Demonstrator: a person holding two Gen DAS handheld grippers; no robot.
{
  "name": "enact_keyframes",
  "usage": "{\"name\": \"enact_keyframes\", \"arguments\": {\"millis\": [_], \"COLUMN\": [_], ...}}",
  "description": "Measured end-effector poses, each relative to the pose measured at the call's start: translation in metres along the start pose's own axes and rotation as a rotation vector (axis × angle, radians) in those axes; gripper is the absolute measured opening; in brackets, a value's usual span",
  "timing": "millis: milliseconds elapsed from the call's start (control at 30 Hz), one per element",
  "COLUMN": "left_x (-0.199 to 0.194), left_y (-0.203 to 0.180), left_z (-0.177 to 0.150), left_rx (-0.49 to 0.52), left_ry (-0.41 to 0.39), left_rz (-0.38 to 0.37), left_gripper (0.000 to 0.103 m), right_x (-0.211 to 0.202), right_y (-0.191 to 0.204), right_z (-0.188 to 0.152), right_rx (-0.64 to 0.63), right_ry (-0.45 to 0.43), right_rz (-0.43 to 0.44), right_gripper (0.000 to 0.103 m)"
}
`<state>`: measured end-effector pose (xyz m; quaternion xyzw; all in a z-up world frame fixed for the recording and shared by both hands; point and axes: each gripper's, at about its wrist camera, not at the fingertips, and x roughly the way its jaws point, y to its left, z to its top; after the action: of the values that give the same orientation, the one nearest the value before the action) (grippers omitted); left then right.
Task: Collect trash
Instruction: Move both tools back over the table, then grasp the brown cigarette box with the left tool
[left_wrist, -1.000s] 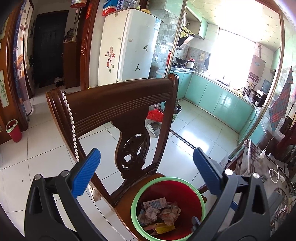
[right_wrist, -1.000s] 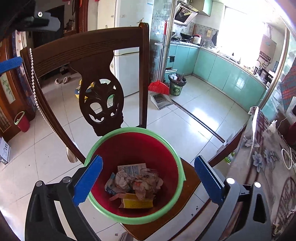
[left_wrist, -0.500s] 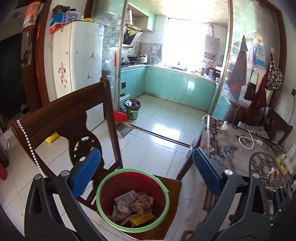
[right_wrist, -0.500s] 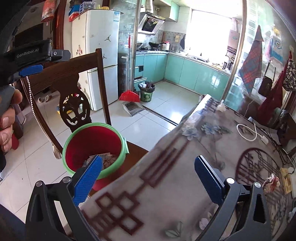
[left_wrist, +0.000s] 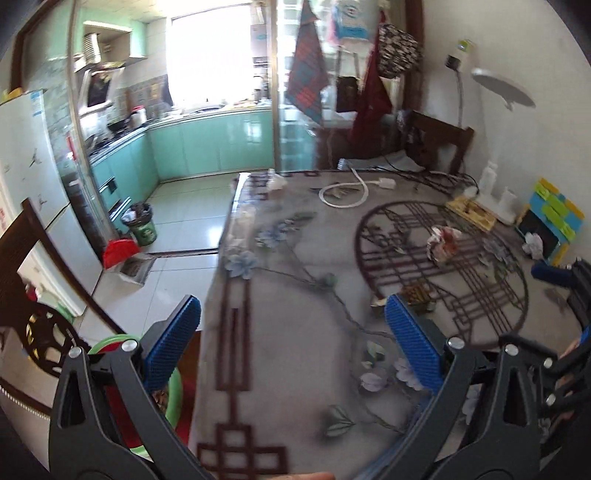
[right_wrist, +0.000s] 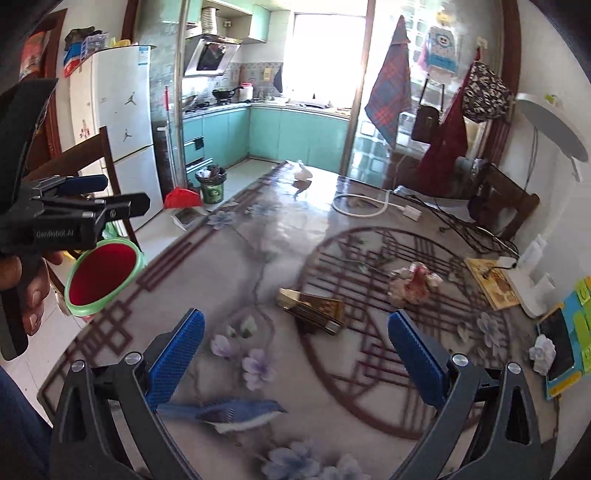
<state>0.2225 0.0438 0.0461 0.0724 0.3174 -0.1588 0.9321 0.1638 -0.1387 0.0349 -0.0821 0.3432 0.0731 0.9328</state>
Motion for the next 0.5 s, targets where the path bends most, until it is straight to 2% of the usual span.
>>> {"name": "enact_keyframes", "arguments": {"millis": [100, 200, 500], "left_x": [0.018, 0.037, 0.097], "left_y": [-0.042, -0.073, -0.134], "left_z": [-0.001, -0.004, -0.016], "left_rx": [0.103, 0.167, 0.404], "left_ry": [0.021, 0.054, 0.187], "left_rz": [-0.061, -0.081, -0.142], "left_gripper": [0.098, 0.098, 0.098], "right_x": [-0.006, -0.013, -0.023], "right_y": [-0.023, -0.045, -0.098], "right_z": [-0.010, -0.020, -0.044], "right_rx": [0.023, 0.043, 0.116], "right_ry": [0.008, 0.014, 0.019], "right_rz": [-0.033, -0.051, -0.094], "right_gripper": [0.096, 0.096, 0.096]}}
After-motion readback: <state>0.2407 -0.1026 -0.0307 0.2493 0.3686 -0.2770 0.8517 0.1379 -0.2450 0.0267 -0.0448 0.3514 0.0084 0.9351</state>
